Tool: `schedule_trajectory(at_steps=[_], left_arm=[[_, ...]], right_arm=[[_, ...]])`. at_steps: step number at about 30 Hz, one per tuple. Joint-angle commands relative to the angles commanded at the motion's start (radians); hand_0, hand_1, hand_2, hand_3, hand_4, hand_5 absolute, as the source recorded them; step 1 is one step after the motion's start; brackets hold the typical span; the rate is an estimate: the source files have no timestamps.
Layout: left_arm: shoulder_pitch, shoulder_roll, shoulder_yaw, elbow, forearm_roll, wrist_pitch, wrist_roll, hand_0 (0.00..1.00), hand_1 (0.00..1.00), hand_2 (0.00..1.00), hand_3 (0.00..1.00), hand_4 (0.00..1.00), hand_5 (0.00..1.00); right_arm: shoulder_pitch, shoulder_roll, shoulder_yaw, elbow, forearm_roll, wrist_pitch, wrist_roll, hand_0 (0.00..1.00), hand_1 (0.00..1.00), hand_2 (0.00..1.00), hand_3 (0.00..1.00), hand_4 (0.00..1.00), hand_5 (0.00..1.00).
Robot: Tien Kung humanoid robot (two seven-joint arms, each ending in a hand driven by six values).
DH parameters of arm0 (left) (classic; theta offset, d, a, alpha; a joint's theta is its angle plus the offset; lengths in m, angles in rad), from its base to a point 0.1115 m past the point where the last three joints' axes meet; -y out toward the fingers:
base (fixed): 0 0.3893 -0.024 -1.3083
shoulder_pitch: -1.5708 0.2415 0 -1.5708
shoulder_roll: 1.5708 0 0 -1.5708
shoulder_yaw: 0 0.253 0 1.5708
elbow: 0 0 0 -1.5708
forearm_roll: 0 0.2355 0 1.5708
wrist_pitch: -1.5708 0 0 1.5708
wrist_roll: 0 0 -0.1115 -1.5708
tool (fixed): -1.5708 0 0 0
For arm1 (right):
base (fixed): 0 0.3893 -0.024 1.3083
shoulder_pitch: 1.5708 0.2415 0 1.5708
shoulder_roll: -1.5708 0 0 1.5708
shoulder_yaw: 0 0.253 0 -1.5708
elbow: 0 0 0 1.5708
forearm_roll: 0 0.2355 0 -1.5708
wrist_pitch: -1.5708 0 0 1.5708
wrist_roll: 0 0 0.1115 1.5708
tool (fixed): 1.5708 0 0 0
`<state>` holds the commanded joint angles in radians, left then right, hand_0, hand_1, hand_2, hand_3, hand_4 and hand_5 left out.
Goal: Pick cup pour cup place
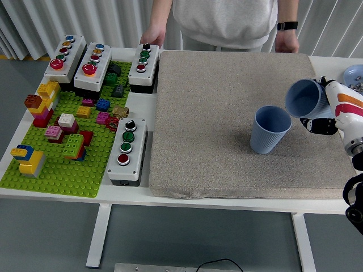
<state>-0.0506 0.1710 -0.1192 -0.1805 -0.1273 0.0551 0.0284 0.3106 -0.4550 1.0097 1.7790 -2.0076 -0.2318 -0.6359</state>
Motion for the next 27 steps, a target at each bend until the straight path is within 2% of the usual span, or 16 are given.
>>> schedule_trajectory(at_steps=[27], left_arm=[[-0.004, 0.0, -0.001, 0.0, 0.004, 0.001, -0.001, 0.738, 0.734, 0.802, 0.671, 0.52, 0.922]], right_arm=[[0.008, 0.009, -0.011, 0.0, 0.003, -0.01, -0.002, 0.795, 0.676, 0.575, 0.682, 0.739, 0.157]])
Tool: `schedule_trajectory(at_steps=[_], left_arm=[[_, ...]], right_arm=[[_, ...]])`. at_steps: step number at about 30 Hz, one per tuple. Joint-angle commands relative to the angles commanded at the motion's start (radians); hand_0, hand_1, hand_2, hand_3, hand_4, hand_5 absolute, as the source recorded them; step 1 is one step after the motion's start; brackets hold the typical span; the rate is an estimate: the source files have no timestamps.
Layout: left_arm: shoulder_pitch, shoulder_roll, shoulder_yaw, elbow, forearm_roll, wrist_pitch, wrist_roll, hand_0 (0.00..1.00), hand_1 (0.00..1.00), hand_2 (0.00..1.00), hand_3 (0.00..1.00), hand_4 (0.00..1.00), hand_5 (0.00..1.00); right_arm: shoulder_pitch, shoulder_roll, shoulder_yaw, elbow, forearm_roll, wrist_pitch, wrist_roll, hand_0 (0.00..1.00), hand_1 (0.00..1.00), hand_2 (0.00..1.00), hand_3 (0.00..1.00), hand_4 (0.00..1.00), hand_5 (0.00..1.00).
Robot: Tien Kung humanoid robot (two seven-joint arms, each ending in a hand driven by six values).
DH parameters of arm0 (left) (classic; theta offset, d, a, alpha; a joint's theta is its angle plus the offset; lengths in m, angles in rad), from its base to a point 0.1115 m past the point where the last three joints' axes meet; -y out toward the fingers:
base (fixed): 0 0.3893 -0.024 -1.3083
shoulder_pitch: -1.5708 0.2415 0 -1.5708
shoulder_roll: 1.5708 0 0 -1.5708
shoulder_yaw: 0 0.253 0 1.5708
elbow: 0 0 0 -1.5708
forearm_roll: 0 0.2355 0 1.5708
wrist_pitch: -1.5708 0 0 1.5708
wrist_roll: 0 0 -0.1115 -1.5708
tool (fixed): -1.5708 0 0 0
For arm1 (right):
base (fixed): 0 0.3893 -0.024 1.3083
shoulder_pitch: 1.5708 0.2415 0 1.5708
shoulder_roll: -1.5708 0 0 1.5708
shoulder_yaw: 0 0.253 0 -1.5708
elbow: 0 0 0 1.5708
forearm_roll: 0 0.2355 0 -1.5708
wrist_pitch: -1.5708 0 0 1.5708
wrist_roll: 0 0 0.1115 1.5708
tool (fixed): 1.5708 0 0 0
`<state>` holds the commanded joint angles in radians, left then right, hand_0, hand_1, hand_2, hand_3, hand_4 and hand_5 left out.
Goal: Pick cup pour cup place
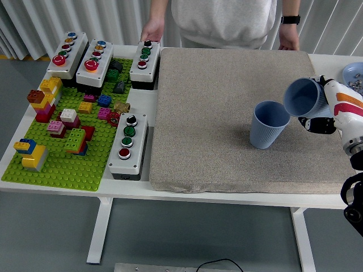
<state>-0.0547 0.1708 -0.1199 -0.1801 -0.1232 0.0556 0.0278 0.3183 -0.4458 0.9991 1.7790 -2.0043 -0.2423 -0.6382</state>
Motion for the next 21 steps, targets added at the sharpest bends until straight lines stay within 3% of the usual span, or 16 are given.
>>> schedule_trajectory(at_steps=[21], left_arm=[[0.0, 0.002, 0.01, -0.001, -0.008, 0.0, -0.005, 0.738, 0.735, 0.801, 0.671, 0.519, 0.924]], right_arm=[[0.004, 0.004, -0.015, 0.0, 0.004, -0.005, -0.001, 0.792, 0.674, 0.574, 0.682, 0.739, 0.158]])
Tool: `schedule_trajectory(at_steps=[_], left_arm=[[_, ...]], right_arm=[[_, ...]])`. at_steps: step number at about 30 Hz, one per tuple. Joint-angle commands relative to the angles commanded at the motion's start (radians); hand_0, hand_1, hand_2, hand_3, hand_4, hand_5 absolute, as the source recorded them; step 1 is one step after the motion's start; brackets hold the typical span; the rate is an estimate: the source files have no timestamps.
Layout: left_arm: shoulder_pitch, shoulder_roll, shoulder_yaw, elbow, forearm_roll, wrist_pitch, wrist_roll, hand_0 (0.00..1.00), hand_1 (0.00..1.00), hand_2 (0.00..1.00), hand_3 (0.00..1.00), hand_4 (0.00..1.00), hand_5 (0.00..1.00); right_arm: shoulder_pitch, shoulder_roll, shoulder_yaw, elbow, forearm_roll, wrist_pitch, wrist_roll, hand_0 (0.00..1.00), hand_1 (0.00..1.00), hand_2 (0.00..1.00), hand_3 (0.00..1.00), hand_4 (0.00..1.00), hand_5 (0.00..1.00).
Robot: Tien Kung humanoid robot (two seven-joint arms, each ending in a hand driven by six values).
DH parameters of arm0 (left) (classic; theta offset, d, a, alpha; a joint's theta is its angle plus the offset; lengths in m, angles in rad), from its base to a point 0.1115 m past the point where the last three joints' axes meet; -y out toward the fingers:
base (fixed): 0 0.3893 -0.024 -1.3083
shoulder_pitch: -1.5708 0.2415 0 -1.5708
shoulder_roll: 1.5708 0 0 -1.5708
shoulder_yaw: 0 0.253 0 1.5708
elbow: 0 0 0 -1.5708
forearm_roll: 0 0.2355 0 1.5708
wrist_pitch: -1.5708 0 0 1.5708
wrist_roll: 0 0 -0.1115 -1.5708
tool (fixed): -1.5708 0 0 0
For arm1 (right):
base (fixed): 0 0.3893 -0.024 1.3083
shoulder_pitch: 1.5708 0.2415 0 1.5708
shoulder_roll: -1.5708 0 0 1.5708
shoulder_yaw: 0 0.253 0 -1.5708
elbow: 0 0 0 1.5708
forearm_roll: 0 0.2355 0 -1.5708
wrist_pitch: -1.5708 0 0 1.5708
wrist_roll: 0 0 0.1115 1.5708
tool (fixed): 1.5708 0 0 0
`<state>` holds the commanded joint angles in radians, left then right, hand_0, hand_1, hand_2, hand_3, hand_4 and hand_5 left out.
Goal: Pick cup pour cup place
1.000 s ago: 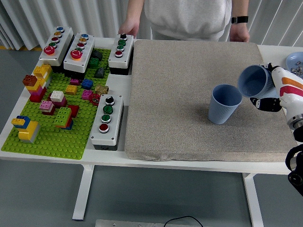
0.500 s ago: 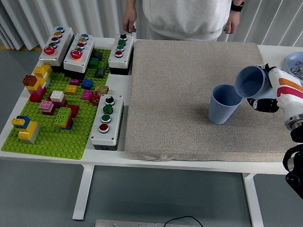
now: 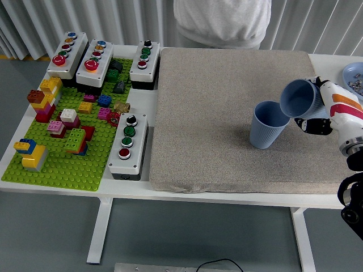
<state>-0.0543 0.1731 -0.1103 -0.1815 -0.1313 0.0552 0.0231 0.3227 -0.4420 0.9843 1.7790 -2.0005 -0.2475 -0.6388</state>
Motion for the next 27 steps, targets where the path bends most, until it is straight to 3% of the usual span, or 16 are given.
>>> schedule_trajectory(at_steps=[27], left_arm=[[-0.003, 0.002, 0.0, 0.0, -0.001, -0.001, 0.001, 0.737, 0.732, 0.801, 0.671, 0.52, 0.923]], right_arm=[[0.02, 0.014, -0.015, 0.0, 0.0, 0.003, -0.001, 0.791, 0.673, 0.573, 0.681, 0.737, 0.17]])
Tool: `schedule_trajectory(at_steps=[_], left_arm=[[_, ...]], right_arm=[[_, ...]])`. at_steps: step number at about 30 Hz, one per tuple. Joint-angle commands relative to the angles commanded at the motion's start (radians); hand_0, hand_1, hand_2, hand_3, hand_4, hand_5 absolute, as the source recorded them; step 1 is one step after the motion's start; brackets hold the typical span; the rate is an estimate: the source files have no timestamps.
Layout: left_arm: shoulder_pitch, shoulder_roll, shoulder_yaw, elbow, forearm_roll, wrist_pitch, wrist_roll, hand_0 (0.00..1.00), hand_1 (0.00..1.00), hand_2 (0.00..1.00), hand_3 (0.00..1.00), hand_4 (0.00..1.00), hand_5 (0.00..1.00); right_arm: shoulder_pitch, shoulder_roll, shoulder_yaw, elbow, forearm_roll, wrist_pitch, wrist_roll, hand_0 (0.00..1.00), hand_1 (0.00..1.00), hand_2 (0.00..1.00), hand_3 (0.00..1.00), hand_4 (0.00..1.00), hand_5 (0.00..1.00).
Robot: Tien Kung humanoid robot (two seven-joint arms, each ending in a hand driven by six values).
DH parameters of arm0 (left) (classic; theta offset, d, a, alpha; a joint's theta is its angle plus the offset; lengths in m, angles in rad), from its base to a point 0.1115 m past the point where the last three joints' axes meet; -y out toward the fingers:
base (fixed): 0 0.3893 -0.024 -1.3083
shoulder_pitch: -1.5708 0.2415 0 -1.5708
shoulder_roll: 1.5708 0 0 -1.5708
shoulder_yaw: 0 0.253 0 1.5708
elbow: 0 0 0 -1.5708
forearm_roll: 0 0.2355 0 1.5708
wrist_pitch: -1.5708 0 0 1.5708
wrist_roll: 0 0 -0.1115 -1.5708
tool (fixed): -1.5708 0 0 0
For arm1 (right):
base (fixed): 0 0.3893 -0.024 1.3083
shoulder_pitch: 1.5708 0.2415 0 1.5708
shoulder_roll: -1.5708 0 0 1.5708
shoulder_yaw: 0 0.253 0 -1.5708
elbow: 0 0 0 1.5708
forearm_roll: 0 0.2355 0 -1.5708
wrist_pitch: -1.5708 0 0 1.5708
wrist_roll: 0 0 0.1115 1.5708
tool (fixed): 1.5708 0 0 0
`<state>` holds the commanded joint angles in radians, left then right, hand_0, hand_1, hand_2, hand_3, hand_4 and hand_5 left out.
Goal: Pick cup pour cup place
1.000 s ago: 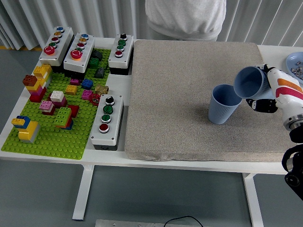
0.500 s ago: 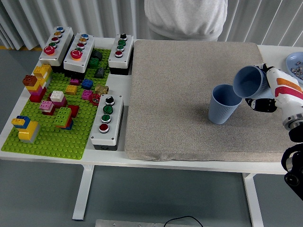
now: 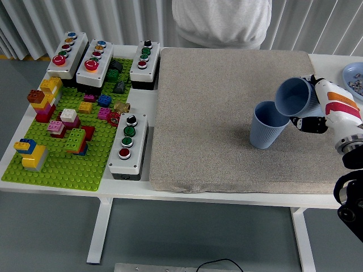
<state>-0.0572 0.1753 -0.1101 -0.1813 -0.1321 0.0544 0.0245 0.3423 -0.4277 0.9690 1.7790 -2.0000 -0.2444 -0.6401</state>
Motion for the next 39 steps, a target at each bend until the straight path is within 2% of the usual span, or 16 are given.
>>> schedule_trajectory(at_steps=[15, 39], left_arm=[[0.001, 0.001, 0.0, 0.0, 0.0, 0.0, 0.0, 0.738, 0.733, 0.801, 0.671, 0.52, 0.921], [-0.002, 0.002, 0.005, 0.0, -0.006, 0.0, -0.003, 0.738, 0.733, 0.8, 0.67, 0.522, 0.921]], right_arm=[[0.01, 0.001, -0.019, 0.0, -0.003, 0.003, -0.002, 0.791, 0.673, 0.573, 0.681, 0.736, 0.172], [0.051, -0.033, -0.058, 0.0, -0.013, 0.015, -0.005, 0.79, 0.673, 0.573, 0.681, 0.732, 0.175]])
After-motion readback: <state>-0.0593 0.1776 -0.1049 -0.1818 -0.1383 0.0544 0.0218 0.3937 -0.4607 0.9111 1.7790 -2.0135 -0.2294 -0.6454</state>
